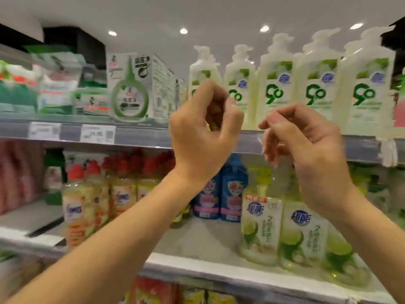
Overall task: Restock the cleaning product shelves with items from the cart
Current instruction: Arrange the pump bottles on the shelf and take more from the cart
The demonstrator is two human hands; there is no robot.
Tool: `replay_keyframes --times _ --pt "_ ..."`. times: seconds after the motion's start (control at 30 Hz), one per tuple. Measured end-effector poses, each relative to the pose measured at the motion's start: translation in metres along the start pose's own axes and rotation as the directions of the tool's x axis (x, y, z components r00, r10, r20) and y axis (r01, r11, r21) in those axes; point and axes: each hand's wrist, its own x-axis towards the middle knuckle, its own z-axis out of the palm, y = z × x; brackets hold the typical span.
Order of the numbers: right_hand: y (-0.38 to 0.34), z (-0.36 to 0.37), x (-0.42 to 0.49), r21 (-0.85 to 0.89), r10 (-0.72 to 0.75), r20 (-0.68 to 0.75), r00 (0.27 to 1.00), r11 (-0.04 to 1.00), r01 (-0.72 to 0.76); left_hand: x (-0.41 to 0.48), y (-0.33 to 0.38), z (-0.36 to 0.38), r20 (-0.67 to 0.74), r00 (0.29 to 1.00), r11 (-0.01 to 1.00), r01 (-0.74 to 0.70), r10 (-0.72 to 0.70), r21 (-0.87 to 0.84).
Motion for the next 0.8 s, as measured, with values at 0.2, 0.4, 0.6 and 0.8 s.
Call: replay_keyframes --times 0.2,0.4,0.6,0.8 --pt "0.0 0.12 -0.08 0.318 0.182 0.241 0.953 0.913 -0.255 -0.088 0.026 -0.158 0.129 0.843 0.841 0.483 -0.522 0.241" --pt "-0.01 0.304 -0.173 0.345 0.25 0.619 0.745 0.765 -0.544 -0.163 0.06 -0.365 -0.059 0.615 0.494 0.683 -0.787 0.538" --pt "-0.054 0.518 -0.268 0.239 0.154 0.888 0.434 0.651 -0.72 -0.192 0.102 -0.592 -0.418 0.481 0.132 0.762 -0.771 0.634" --pt "-0.081 0.694 -0.349 0.019 0.114 0.988 0.106 0.588 -0.809 -0.222 0.139 -0.772 -0.69 0.261 -0.235 0.81 -0.675 0.537"
